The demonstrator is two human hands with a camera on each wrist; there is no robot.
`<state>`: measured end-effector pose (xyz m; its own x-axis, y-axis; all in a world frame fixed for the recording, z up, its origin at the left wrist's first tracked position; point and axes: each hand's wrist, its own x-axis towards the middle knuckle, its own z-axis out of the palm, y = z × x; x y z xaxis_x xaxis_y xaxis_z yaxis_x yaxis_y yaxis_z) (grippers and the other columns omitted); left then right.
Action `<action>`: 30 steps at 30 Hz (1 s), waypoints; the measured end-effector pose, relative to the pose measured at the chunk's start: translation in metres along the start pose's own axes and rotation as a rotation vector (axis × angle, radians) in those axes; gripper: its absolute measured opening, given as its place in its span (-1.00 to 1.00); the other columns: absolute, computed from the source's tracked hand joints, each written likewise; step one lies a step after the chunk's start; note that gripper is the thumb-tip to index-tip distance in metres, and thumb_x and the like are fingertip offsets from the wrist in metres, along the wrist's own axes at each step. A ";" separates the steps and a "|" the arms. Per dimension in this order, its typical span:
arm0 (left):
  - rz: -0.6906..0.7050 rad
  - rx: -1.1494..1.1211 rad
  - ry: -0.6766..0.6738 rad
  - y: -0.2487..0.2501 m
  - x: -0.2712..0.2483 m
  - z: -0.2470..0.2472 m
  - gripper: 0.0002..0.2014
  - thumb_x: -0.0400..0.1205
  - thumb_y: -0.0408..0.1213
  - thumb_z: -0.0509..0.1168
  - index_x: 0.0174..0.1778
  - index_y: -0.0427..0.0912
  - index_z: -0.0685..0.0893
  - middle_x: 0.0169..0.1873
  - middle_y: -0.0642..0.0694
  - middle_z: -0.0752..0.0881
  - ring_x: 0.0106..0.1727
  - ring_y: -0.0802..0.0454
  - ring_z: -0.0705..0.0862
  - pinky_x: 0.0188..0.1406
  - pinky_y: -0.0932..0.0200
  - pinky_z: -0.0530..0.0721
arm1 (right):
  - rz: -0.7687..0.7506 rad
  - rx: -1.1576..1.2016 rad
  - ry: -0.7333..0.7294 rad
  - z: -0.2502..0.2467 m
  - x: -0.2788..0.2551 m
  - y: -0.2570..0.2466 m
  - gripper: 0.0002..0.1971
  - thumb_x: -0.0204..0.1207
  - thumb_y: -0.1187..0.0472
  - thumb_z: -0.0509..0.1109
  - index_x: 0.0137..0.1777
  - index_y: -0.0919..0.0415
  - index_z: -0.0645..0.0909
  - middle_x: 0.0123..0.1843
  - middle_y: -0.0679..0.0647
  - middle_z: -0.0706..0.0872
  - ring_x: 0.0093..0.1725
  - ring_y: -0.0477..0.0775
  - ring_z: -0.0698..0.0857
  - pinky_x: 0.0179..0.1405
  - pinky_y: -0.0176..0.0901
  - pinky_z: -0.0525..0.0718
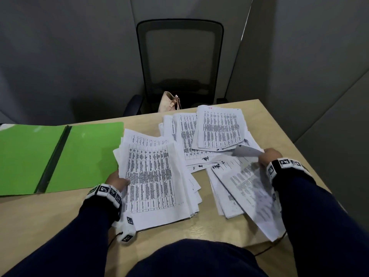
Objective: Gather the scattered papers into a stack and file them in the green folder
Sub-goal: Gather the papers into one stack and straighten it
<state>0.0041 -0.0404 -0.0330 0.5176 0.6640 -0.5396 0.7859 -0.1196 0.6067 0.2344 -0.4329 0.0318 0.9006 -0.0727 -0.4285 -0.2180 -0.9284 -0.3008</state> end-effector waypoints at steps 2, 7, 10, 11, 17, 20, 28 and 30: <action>0.004 0.010 -0.006 -0.001 0.001 0.000 -0.53 0.61 -0.58 0.27 0.47 -0.42 0.45 0.40 -0.40 0.56 0.41 -0.31 0.54 0.40 -0.08 0.46 | -0.017 -0.161 0.035 -0.010 -0.008 -0.013 -0.72 0.55 0.31 0.28 0.17 0.45 0.63 -0.03 0.30 0.71 -0.03 0.24 0.69 -0.18 -0.17 0.54; 0.018 0.052 -0.024 -0.003 0.008 -0.002 -0.53 0.59 -0.58 0.29 0.45 -0.43 0.46 0.38 -0.40 0.58 0.38 -0.31 0.56 0.37 -0.06 0.48 | -0.074 -0.280 0.129 -0.026 -0.032 -0.033 -0.92 0.51 0.28 0.30 -0.11 0.30 0.57 -0.27 0.18 0.58 -0.23 0.21 0.58 -0.20 -0.16 0.50; 0.025 0.092 -0.040 -0.004 0.012 -0.004 -0.54 0.58 -0.57 0.31 0.42 -0.46 0.47 0.37 -0.41 0.58 0.37 -0.33 0.57 0.35 -0.07 0.50 | -0.059 -0.233 0.116 -0.029 -0.045 -0.042 -0.84 0.51 0.29 0.28 -0.29 0.30 0.50 -0.40 0.12 0.53 -0.37 0.11 0.56 -0.26 -0.16 0.49; 0.033 0.104 -0.041 -0.003 0.012 -0.004 -0.53 0.58 -0.57 0.32 0.44 -0.46 0.45 0.38 -0.42 0.57 0.38 -0.33 0.56 0.33 -0.06 0.51 | -0.052 -0.219 0.112 -0.028 -0.050 -0.044 -0.81 0.51 0.28 0.28 -0.33 0.29 0.49 -0.42 0.11 0.51 -0.39 0.10 0.54 -0.27 -0.16 0.48; 0.096 0.150 -0.033 -0.001 0.012 -0.011 -0.47 0.60 -0.52 0.31 0.51 -0.43 0.37 0.26 -0.39 0.59 0.28 -0.27 0.59 0.31 -0.08 0.52 | -0.087 -0.265 0.167 -0.028 -0.086 -0.062 -0.87 0.33 0.25 0.32 -0.41 0.23 0.50 -0.41 0.13 0.61 -0.35 0.14 0.64 -0.20 -0.14 0.64; 0.115 0.221 -0.037 -0.006 0.014 -0.022 -0.62 0.60 -0.50 0.32 0.35 -0.48 0.51 0.15 -0.37 0.65 0.16 -0.24 0.64 0.10 0.00 0.54 | -0.116 -0.362 0.243 -0.029 -0.115 -0.078 -0.87 0.33 0.25 0.32 -0.40 0.22 0.48 -0.29 0.12 0.68 -0.27 0.19 0.67 -0.16 -0.11 0.65; 0.143 0.252 -0.030 -0.035 0.011 -0.059 -0.65 0.57 -0.49 0.33 0.29 -0.46 0.56 0.21 -0.41 0.67 0.22 -0.32 0.66 0.12 0.01 0.58 | -0.159 -0.628 0.508 -0.047 -0.183 -0.167 -0.68 0.54 0.18 0.23 0.22 0.21 0.63 0.17 0.10 0.73 0.17 0.17 0.70 0.16 0.03 0.50; 0.125 0.220 -0.020 -0.042 0.010 -0.071 -0.67 0.55 -0.48 0.35 0.23 -0.47 0.58 0.13 -0.39 0.70 0.16 -0.31 0.68 0.08 0.01 0.62 | -0.213 -0.649 0.595 -0.054 -0.199 -0.195 -0.68 0.53 0.14 0.24 0.22 0.21 0.62 0.12 0.09 0.74 0.13 0.16 0.70 0.15 0.05 0.48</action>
<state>-0.0473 0.0235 -0.0227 0.6205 0.6195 -0.4808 0.7687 -0.3594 0.5290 0.1180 -0.2572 0.2211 0.9825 0.1151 0.1465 0.0679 -0.9535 0.2938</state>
